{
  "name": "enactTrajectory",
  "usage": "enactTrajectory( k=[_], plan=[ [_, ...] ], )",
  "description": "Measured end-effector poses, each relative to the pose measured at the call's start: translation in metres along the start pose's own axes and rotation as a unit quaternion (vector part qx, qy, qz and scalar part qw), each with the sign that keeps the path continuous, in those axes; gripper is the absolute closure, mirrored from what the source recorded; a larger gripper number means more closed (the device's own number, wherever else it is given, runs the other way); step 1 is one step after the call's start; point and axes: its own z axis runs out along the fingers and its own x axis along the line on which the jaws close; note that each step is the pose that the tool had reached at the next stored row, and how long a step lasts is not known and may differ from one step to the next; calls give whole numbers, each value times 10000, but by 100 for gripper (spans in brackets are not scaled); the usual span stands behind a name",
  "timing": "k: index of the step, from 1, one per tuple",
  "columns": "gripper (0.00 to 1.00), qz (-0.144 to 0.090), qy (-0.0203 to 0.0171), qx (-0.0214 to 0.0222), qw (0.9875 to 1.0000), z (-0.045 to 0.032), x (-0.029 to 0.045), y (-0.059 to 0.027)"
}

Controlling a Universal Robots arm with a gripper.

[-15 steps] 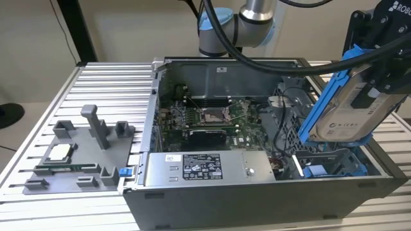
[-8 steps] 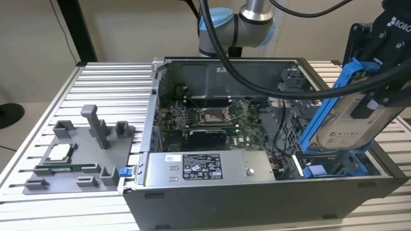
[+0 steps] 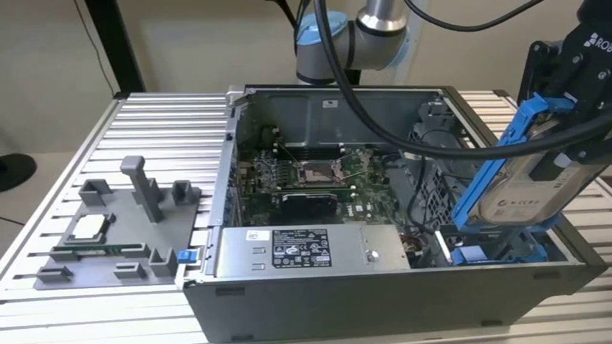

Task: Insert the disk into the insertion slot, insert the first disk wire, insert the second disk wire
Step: 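Insert the disk into the insertion slot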

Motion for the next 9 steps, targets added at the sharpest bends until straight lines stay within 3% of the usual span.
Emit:
enactTrajectory(
  k=[9],
  plan=[
    [100, 0, -1, 0, 10000, 3, -1, -13]
  ],
)
